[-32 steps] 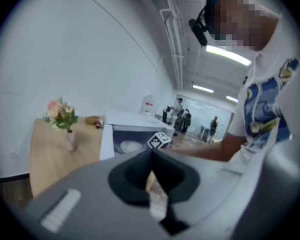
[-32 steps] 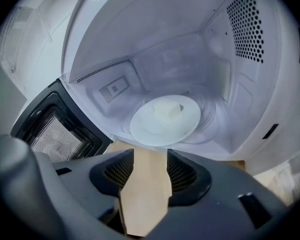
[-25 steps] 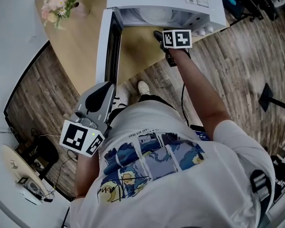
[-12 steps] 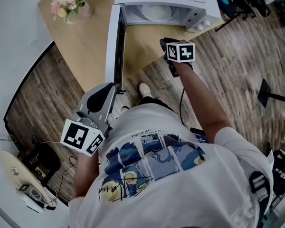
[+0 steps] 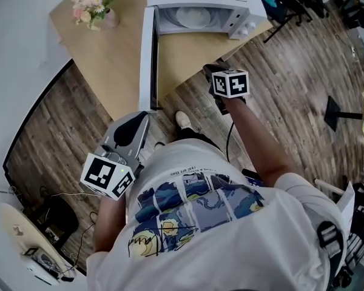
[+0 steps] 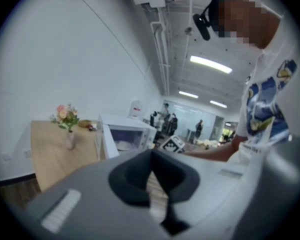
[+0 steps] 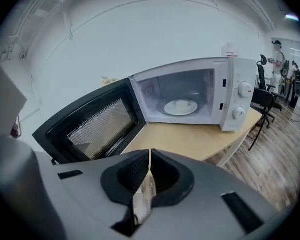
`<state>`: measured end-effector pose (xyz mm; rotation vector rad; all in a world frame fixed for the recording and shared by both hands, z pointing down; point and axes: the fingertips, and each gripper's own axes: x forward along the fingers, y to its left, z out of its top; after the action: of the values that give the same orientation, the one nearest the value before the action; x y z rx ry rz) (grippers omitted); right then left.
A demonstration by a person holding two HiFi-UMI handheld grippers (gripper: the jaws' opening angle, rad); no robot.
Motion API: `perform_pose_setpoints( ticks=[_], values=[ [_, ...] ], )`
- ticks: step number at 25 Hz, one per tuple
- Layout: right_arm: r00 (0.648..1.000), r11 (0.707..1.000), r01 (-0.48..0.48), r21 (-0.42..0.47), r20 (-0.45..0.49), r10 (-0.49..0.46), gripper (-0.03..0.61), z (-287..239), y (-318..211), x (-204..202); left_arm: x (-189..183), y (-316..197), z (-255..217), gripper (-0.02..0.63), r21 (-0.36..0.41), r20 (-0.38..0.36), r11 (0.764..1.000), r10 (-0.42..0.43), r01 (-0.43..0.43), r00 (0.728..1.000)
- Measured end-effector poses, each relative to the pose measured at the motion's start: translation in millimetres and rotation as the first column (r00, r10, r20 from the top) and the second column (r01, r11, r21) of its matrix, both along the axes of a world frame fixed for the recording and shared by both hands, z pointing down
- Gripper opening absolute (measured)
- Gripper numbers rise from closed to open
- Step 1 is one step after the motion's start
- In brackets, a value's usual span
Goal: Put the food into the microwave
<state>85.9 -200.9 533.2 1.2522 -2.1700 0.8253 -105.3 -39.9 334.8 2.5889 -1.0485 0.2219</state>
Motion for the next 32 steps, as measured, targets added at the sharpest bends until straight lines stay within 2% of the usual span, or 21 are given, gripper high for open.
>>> perform_pose_setpoints(
  ticks=[9,17,32],
  values=[
    [0.999,0.998,0.022,0.053,0.043,-0.024,0.012,-38.5,76.9,-23.6,-11.9,41.4,9.1,0.008,-0.011,-0.007,0.998,0.056,-0.056,0.998],
    [0.996,0.994,0.076,0.073,0.030,-0.078,0.008,-56.1,139.9,-46.9,-21.7,74.3,17.7,0.008,-0.021,-0.024,0.995,0.093,-0.094,0.995],
    [0.977,0.974,0.213,0.083,-0.034,-0.211,0.006,-70.1,199.5,-80.6,-37.4,101.8,39.0,0.008,-0.052,-0.074,0.994,0.090,-0.094,0.993]
  ],
)
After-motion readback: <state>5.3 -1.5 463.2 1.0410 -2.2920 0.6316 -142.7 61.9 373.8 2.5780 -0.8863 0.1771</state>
